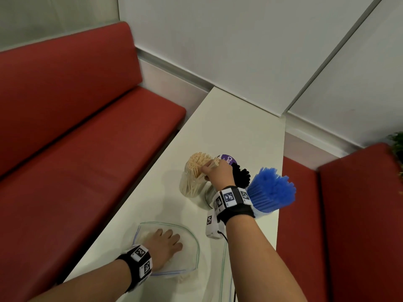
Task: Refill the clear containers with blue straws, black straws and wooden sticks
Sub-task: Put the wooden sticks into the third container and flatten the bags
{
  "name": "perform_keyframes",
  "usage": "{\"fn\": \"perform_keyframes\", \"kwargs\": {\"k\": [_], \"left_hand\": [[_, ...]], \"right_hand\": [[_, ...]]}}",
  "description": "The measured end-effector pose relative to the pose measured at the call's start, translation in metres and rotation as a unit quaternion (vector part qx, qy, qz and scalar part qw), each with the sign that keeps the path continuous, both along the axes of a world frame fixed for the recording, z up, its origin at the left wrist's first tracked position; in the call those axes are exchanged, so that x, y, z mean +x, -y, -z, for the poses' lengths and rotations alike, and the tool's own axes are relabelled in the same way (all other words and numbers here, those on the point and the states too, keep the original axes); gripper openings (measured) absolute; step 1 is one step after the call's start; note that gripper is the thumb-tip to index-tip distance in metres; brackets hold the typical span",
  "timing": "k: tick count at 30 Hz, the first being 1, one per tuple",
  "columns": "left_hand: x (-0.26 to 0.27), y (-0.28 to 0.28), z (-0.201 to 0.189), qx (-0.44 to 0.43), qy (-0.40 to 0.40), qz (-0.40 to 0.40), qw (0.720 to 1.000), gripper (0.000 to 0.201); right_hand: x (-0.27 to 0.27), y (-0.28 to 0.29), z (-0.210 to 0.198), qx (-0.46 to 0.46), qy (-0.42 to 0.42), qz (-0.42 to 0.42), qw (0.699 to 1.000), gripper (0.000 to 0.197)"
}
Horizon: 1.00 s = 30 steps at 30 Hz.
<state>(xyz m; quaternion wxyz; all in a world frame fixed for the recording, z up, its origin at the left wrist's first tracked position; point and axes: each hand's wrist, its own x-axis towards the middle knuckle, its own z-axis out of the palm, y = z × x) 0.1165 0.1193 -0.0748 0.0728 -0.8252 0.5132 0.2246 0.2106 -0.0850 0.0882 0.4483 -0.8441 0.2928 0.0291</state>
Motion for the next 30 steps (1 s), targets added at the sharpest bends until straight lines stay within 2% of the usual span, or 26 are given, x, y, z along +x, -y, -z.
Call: {"fn": "perform_keyframes", "kwargs": {"k": [3, 7, 9, 11, 12, 13, 15, 16, 19, 20, 21, 22, 23, 24, 26, 27, 28, 29, 30], "left_hand": [[0.003, 0.001, -0.002, -0.001, 0.004, 0.013, 1.0, 0.05], [0.0, 0.007, 0.0, 0.025, -0.002, 0.017, 1.0, 0.047], [-0.003, 0.012, -0.001, 0.036, -0.018, -0.018, 0.999, 0.044], [-0.006, 0.015, 0.001, 0.038, -0.026, -0.047, 0.998, 0.041], [-0.007, 0.017, 0.002, 0.037, -0.026, -0.061, 0.997, 0.04], [-0.008, 0.018, 0.002, 0.04, -0.031, -0.082, 0.995, 0.039], [-0.007, 0.018, 0.004, 0.061, -0.037, -0.109, 0.992, 0.038], [-0.004, 0.018, 0.004, 0.066, -0.033, -0.104, 0.992, 0.038], [-0.001, 0.015, 0.0, 0.083, -0.013, -0.018, 0.996, 0.036], [0.0, 0.012, 0.004, 0.105, -0.008, 0.0, 0.994, 0.038], [0.001, 0.01, 0.003, 0.107, 0.01, -0.024, 0.994, 0.043], [0.001, 0.011, 0.003, 0.072, 0.041, -0.035, 0.996, 0.043], [0.001, 0.01, 0.001, 0.067, 0.053, -0.021, 0.996, 0.04], [0.002, 0.008, 0.0, 0.103, 0.034, 0.022, 0.994, 0.036], [0.0, 0.006, 0.007, 0.074, 0.057, 0.092, 0.991, 0.038], [-0.002, 0.004, 0.006, 0.07, 0.033, 0.083, 0.994, 0.041], [-0.002, 0.002, 0.001, 0.082, 0.019, 0.077, 0.993, 0.043], [-0.002, 0.003, -0.005, 0.102, 0.026, 0.094, 0.99, 0.043], [-0.003, 0.003, -0.009, 0.104, 0.021, 0.076, 0.991, 0.043]], "right_hand": [[0.002, 0.001, 0.006, 0.005, 0.013, -0.005, 1.0, 0.031], [0.006, -0.001, 0.002, -0.044, 0.105, 0.001, 0.993, 0.018], [0.006, -0.008, 0.004, -0.079, 0.173, 0.011, 0.982, 0.022], [0.004, -0.018, 0.013, -0.148, 0.211, -0.026, 0.966, 0.035], [0.003, -0.023, 0.02, -0.191, 0.184, -0.076, 0.961, 0.044], [0.001, -0.029, 0.029, -0.242, 0.124, -0.139, 0.952, 0.054], [-0.004, -0.034, 0.049, -0.317, 0.005, -0.23, 0.92, 0.071], [-0.005, -0.034, 0.054, -0.329, -0.012, -0.244, 0.912, 0.074], [-0.002, -0.034, 0.055, -0.313, 0.043, -0.219, 0.923, 0.068], [-0.001, -0.034, 0.053, -0.322, 0.035, -0.223, 0.92, 0.068], [-0.002, -0.034, 0.051, -0.331, 0.005, -0.24, 0.913, 0.069], [-0.003, -0.032, 0.05, -0.33, -0.024, -0.256, 0.908, 0.07], [-0.005, -0.031, 0.048, -0.318, -0.029, -0.26, 0.911, 0.069], [-0.009, -0.031, 0.047, -0.3, 0.006, -0.25, 0.921, 0.066], [-0.022, -0.037, 0.042, -0.247, 0.143, -0.188, 0.94, 0.055], [-0.031, -0.042, 0.041, -0.199, 0.195, -0.154, 0.948, 0.048], [-0.041, -0.048, 0.042, -0.128, 0.213, -0.138, 0.959, 0.04], [-0.053, -0.055, 0.044, -0.035, 0.193, -0.144, 0.97, 0.032], [-0.066, -0.063, 0.047, 0.052, 0.141, -0.167, 0.974, 0.026]]}}
